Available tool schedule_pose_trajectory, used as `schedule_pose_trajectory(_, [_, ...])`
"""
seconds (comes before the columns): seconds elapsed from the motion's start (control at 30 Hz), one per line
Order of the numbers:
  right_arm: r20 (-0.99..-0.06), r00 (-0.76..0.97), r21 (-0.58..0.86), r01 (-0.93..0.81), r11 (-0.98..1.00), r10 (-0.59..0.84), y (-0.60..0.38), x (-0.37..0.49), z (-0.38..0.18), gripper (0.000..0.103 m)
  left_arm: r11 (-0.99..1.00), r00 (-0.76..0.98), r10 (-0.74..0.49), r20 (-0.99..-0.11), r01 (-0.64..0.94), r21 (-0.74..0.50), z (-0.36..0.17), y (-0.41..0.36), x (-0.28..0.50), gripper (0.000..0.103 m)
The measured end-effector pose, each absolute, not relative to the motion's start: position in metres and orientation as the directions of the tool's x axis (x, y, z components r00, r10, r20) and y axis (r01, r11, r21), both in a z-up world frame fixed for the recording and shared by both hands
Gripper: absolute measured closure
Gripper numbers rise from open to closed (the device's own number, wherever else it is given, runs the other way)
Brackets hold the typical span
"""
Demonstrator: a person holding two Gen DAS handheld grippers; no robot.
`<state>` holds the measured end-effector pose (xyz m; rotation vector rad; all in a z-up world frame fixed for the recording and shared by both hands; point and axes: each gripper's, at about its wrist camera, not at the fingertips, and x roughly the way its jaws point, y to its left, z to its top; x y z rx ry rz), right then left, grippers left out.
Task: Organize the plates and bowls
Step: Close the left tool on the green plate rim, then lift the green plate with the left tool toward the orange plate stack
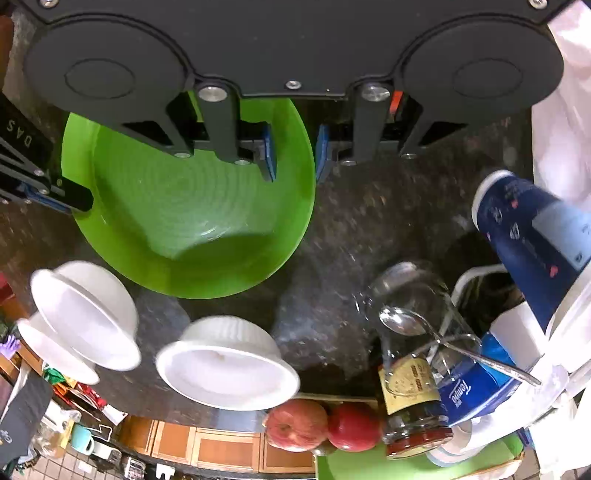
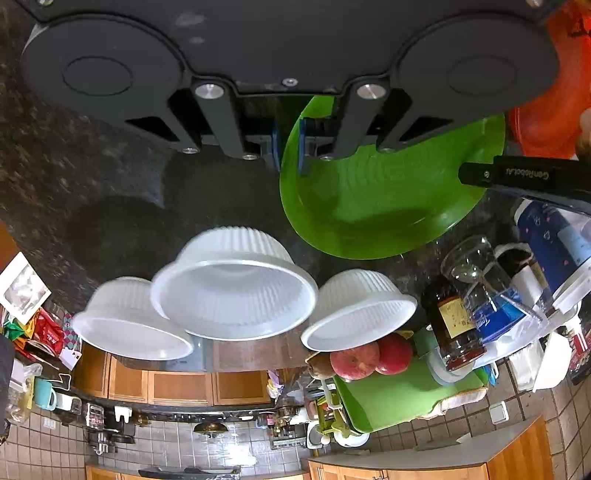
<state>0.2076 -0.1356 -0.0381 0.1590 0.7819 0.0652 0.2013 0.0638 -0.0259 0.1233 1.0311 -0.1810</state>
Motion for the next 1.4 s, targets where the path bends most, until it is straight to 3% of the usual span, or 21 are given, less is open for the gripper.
schedule_pose_trajectory(0.43, [-0.689,0.717,0.163,0.004,0.987,0.111,-0.166,0.161,-0.036,0.091,0.981,0.487,-0.093,-0.869,0.193,0.003,-0.021,0.034,0.147,0.074])
schedule_pose_trajectory(1.4, [-0.64,0.737,0.15,-0.158,0.976,0.218,-0.208,0.133,-0.029,0.091,0.998,0.619,0.059,-0.783,-0.058,0.03,-0.019,-0.014,0.078,0.075])
